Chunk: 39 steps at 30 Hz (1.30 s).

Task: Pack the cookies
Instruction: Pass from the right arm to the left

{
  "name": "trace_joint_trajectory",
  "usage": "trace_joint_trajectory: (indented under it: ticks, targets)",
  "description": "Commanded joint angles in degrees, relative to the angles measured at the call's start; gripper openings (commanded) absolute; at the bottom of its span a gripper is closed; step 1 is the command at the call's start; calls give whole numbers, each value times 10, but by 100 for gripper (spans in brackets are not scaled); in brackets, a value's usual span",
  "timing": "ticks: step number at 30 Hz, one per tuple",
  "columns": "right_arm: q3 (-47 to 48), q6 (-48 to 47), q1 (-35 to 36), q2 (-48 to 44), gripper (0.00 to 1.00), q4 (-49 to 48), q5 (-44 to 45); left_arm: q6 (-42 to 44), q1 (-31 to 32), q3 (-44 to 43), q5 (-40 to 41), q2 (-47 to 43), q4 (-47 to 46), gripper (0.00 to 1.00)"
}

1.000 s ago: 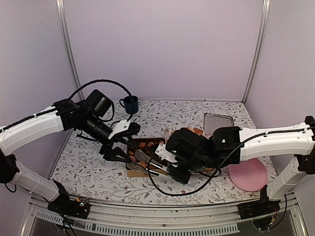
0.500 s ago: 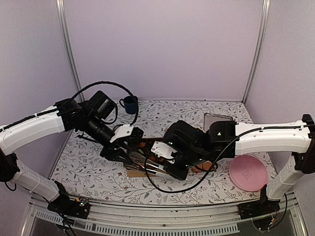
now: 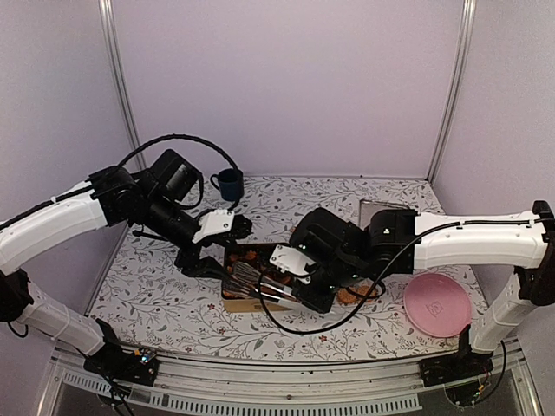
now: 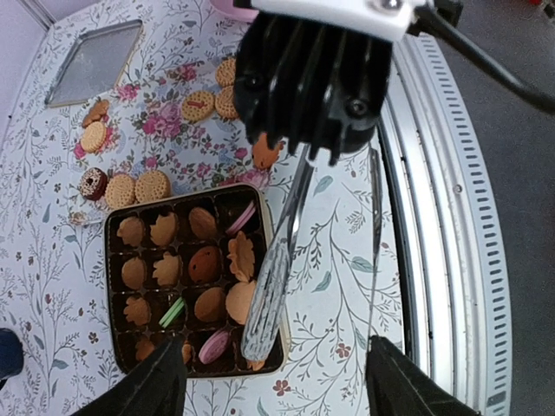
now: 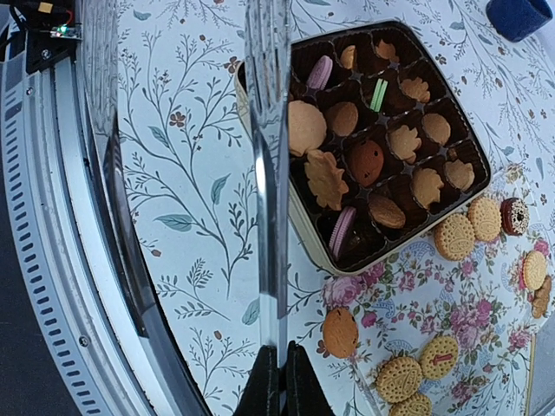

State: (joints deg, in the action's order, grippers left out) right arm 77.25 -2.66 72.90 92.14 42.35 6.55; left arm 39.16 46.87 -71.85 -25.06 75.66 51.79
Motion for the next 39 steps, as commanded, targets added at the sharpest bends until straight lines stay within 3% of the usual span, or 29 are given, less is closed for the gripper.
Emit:
trace_joint_trajectory:
  ticks: [1,14,17,20,29,39]
  targets:
    - [6,-19,-5,-2,0,7,-20,11,9,-15,-20,-6,24,68]
    - [40,-43,-20,19,0,6,-19,5,25,16,-44,-2,16,53]
    - [20,-41,-23,13,0,4,-22,-3,25,7,-11,-12,4,64]
    - [1,-37,-27,3,0,2,-22,8,22,-16,9,-14,21,67]
    - [1,-43,-50,5,0,-3,-14,15,30,-15,-57,-6,62,68]
    - [45,-54,-56,20,0,-17,-15,-11,35,19,-10,5,1,63]
